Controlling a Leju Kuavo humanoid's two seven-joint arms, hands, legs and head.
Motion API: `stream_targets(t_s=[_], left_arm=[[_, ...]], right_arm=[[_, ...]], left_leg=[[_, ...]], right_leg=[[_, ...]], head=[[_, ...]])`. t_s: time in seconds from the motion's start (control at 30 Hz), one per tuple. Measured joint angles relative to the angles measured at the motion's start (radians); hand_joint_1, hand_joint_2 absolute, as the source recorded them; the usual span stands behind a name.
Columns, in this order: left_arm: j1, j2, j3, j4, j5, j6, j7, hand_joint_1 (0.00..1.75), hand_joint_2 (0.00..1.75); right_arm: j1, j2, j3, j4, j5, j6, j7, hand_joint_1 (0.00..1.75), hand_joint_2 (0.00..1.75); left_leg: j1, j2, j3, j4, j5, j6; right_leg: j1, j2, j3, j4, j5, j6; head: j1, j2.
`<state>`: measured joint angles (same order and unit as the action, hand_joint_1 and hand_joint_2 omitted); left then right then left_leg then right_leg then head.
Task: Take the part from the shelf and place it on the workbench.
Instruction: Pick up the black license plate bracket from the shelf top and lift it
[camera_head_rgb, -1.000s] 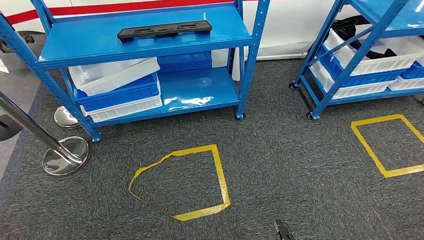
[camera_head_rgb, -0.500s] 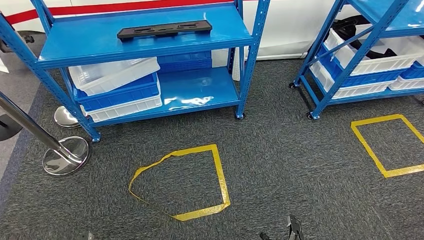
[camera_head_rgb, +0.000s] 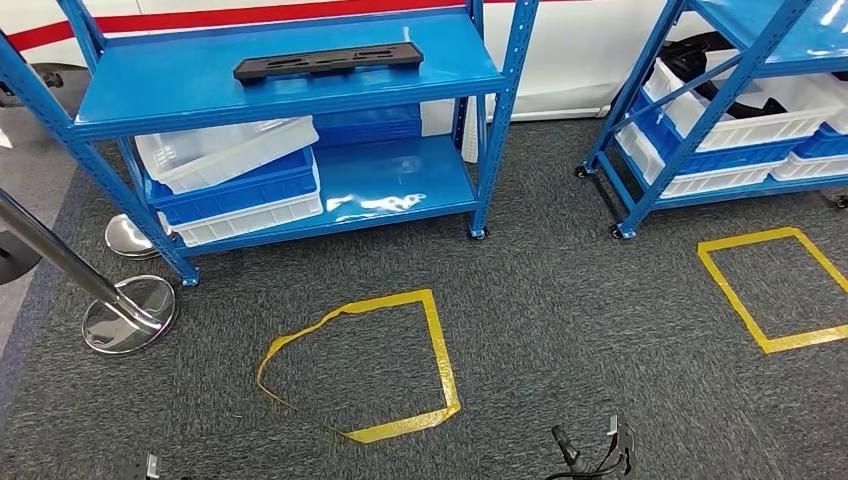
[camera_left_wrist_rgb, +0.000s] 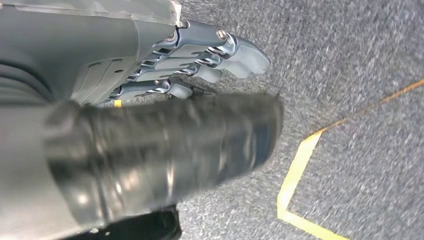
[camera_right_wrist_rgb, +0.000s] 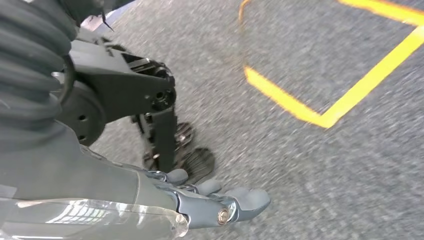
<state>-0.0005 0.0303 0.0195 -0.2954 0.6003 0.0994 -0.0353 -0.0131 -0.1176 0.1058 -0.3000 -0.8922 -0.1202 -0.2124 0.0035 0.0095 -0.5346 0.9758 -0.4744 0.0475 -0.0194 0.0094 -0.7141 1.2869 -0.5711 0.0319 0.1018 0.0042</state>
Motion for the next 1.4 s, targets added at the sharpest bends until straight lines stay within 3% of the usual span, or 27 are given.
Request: stream_targets(t_s=[0.03, 0.07, 0.13, 0.17, 0.3, 0.37, 0.43, 0.5, 0.53, 0.57, 0.63, 0.67, 0.73, 0.83, 0.9, 0.97, 1.0, 1.03, 1.07, 1.13, 1.17, 1.2, 1.3, 1.4], left_arm=[[-0.003, 0.0, 0.0, 0.004, 0.016, 0.006, 0.0, 0.0, 0.0], [-0.006, 0.0, 0.0, 0.007, 0.032, 0.014, 0.0, 0.0, 0.0], [-0.015, 0.003, 0.0, 0.016, 0.06, 0.029, 0.001, 0.0, 0.0], [-0.021, 0.006, 0.0, 0.022, 0.075, 0.037, 0.002, 0.0, 0.0], [-0.039, 0.019, -0.002, 0.041, 0.138, 0.05, -0.001, 0.0, 0.0], [-0.041, 0.023, -0.002, 0.044, 0.158, 0.047, -0.008, 0.0, 0.0], [-0.047, 0.027, -0.002, 0.051, 0.171, 0.043, -0.013, 0.0, 0.0], [-0.051, 0.031, -0.002, 0.058, 0.18, 0.042, -0.015, 0.0, 0.0], [-0.051, 0.032, -0.002, 0.061, 0.183, 0.04, -0.016, 0.0, 0.0], [-0.051, 0.033, -0.002, 0.064, 0.188, 0.039, -0.016, 0.0, 0.0], [-0.053, 0.036, -0.002, 0.068, 0.2, 0.037, -0.015, 0.0, 0.0], [-0.055, 0.038, -0.002, 0.07, 0.205, 0.035, -0.015, 0.0, 0.0], [-0.056, 0.043, -0.002, 0.074, 0.204, 0.023, -0.025, 0.0, 0.0], [-0.058, 0.047, -0.007, 0.077, 0.176, -0.004, -0.044, 0.0, 0.0], [-0.063, 0.047, -0.017, 0.078, 0.161, -0.016, -0.044, 0.0, 0.0], [-0.069, 0.047, -0.026, 0.08, 0.155, -0.018, -0.024, 0.0, 0.0], [-0.07, 0.047, -0.03, 0.082, 0.151, -0.009, -0.005, 0.0, 0.0], [-0.071, 0.047, -0.036, 0.083, 0.143, 0.002, 0.015, 0.0, 0.0], [-0.072, 0.047, -0.046, 0.083, 0.132, 0.012, 0.033, 0.0, 0.0], [-0.077, 0.047, -0.068, 0.084, 0.109, 0.022, 0.051, 0.0, 0.0], [-0.081, 0.047, -0.078, 0.085, 0.102, 0.022, 0.053, 0.0, 0.0], [-0.085, 0.047, -0.087, 0.085, 0.097, 0.021, 0.054, 0.0, 0.0], [-0.085, 0.047, -0.109, 0.087, 0.096, 0.012, 0.072, 0.0, 0.0], [-0.08, 0.05, -0.128, 0.089, 0.071, 0.004, 0.062, 0.0, 0.0]], right_arm=[[-0.002, -0.007, 0.003, 0.004, -0.016, 0.011, -0.019, 0.0, 1.75], [-0.005, -0.015, 0.006, 0.008, -0.032, 0.02, -0.042, 0.0, 1.75], [-0.019, -0.033, 0.014, 0.018, -0.064, 0.03, -0.089, 0.0, 1.75], [-0.029, -0.044, 0.02, 0.025, -0.083, 0.031, -0.112, 0.0, 1.75], [-0.05, -0.084, 0.047, 0.047, -0.146, 0.024, -0.159, 0.0, 1.75], [-0.05, -0.099, 0.051, 0.052, -0.158, 0.026, -0.163, 0.0, 1.75], [-0.054, -0.112, 0.061, 0.058, -0.165, 0.028, -0.166, 0.0, 0.87], [-0.058, -0.122, 0.074, 0.064, -0.169, 0.029, -0.169, 0.0, 0.0], [-0.059, -0.126, 0.08, 0.066, -0.163, 0.026, -0.17, 0.0, 0.0], [-0.06, -0.129, 0.088, 0.068, -0.152, 0.02, -0.171, 0.0, 0.0], [-0.064, -0.134, 0.108, 0.071, -0.116, 0.007, -0.167, 0.0, 0.0], [-0.069, -0.136, 0.12, 0.073, -0.093, 0.0, -0.163, 0.0, 0.0], [-0.088, -0.143, 0.146, 0.074, -0.035, -0.023, -0.164, 0.0, 0.0], [-0.149, -0.16, 0.193, 0.071, 0.094, -0.095, -0.187, 0.0, 0.0], [-0.221, -0.173, 0.228, 0.061, 0.197, -0.136, -0.184, 0.0, 0.0], [-0.312, -0.176, 0.271, 0.042, 0.309, -0.146, -0.148, 0.0, 0.0], [-0.364, -0.171, 0.298, 0.029, 0.375, -0.139, -0.115, 0.0, 0.0], [-0.423, -0.16, 0.327, 0.014, 0.452, -0.126, -0.073, 0.0, 0.0], [-0.49, -0.145, 0.358, -0.002, 0.537, -0.114, -0.026, 0.0, 0.0], [-0.632, -0.102, 0.428, -0.036, 0.718, -0.093, 0.072, 0.0, 0.0], [-0.699, -0.077, 0.464, -0.052, 0.8, -0.088, 0.118, 0.0, 0.0], [-0.754, -0.051, 0.497, -0.066, 0.872, -0.087, 0.159, 0.0, 0.0], [-0.861, 0.022, 0.581, -0.1, 1.05, -0.086, 0.243, 0.0, 0.0], [-0.94, 0.087, 0.656, -0.121, 1.209, -0.063, 0.286, 0.0, 0.0]], left_leg=[[0.001, 0.001, 0.002, 0.001, -0.002, -0.002], [0.003, 0.0, 0.005, 0.003, -0.006, -0.006], [0.006, 0.0, 0.007, 0.016, -0.02, -0.022], [0.006, 0.0, 0.005, 0.024, -0.027, -0.031], [0.007, 0.001, -0.001, 0.039, -0.04, -0.051], [0.009, 0.0, -0.023, 0.091, -0.074, -0.057], [0.008, -0.001, -0.089, 0.218, -0.13, -0.058], [0.007, -0.002, -0.154, 0.324, -0.152, -0.053], [0.005, -0.002, -0.164, 0.329, -0.136, -0.048], [0.002, -0.003, -0.155, 0.294, -0.101, -0.04], [-0.008, -0.006, -0.104, 0.166, -0.022, -0.017], [-0.012, -0.007, -0.08, 0.109, 0.0, -0.008], [-0.019, -0.008, -0.063, 0.062, 0.006, 0.002], [-0.015, -0.004, -0.054, 0.029, 0.019, 0.002], [-0.009, 0.001, -0.043, 0.009, 0.03, 0.003], [-0.01, 0.007, -0.041, 0.007, 0.032, 0.006], [-0.01, 0.009, -0.042, 0.009, 0.032, 0.005], [-0.009, 0.012, -0.043, 0.012, 0.031, 0.004], [-0.009, 0.015, -0.045, 0.017, 0.03, 0.001], [-0.008, 0.021, -0.051, 0.032, 0.024, -0.008], [-0.008, 0.021, -0.056, 0.041, 0.022, -0.013], [-0.009, 0.019, -0.062, 0.048, 0.022, -0.02], [-0.003, 0.007, -0.078, 0.053, 0.028, -0.039], [0.001, -0.001, -0.114, 0.118, -0.012, -0.055]], right_leg=[[-0.004, -0.001, -0.004, -0.001, 0.014, 0.003], [-0.008, -0.003, 0.014, -0.042, 0.047, 0.006], [-0.013, -0.008, 0.071, -0.168, 0.11, 0.013], [-0.013, -0.009, 0.094, -0.216, 0.127, 0.01], [-0.006, -0.006, 0.103, -0.239, 0.119, -0.021], [-0.005, -0.005, 0.108, -0.241, 0.117, -0.035], [-0.001, -0.004, 0.11, -0.241, 0.115, -0.043], [0.006, -0.001, 0.113, -0.241, 0.112, -0.048], [0.01, 0.001, 0.116, -0.241, 0.11, -0.051], [0.014, 0.002, 0.121, -0.241, 0.108, -0.053], [0.02, 0.006, 0.132, -0.242, 0.103, -0.055], [0.022, 0.009, 0.133, -0.242, 0.101, -0.053], [0.019, 0.013, 0.129, -0.244, 0.104, -0.045], [0.014, 0.012, 0.12, -0.24, 0.103, -0.028], [0.014, 0.005, 0.087, -0.17, 0.063, -0.019], [0.011, 0.0, 0.026, -0.043, 0.008, -0.011], [0.008, -0.002, 0.003, 0.002, -0.001, -0.008], [0.004, -0.003, -0.006, 0.016, 0.007, -0.006], [0.0, -0.005, 0.004, -0.008, 0.034, -0.004], [-0.005, -0.004, 0.059, -0.122, 0.102, -0.002], [-0.005, -0.002, 0.085, -0.178, 0.119, -0.005], [-0.004, 0.0, 0.101, -0.211, 0.123, -0.01], [0.004, -0.002, 0.108, -0.234, 0.116, -0.032], [0.002, -0.007, 0.108, -0.242, 0.123, -0.05]], head=[[0.0, 0.0], [0.0, 0.0], [0.001, 0.0], [0.002, 0.0], [0.001, 0.0], [0.0, 0.0], [-0.002, 0.0], [-0.002, 0.0], [-0.002, 0.0], [-0.002, 0.0], [-0.001, 0.0], [0.0, 0.0], [0.001, 0.0], [0.0, 0.0], [0.001, 0.0], [0.002, 0.0], [0.002, 0.0], [0.002, 0.0], [0.002, 0.0], [0.001, 0.0], [0.001, 0.0], [0.0, 0.0], [0.0, 0.0], [-0.003, 0.0]])
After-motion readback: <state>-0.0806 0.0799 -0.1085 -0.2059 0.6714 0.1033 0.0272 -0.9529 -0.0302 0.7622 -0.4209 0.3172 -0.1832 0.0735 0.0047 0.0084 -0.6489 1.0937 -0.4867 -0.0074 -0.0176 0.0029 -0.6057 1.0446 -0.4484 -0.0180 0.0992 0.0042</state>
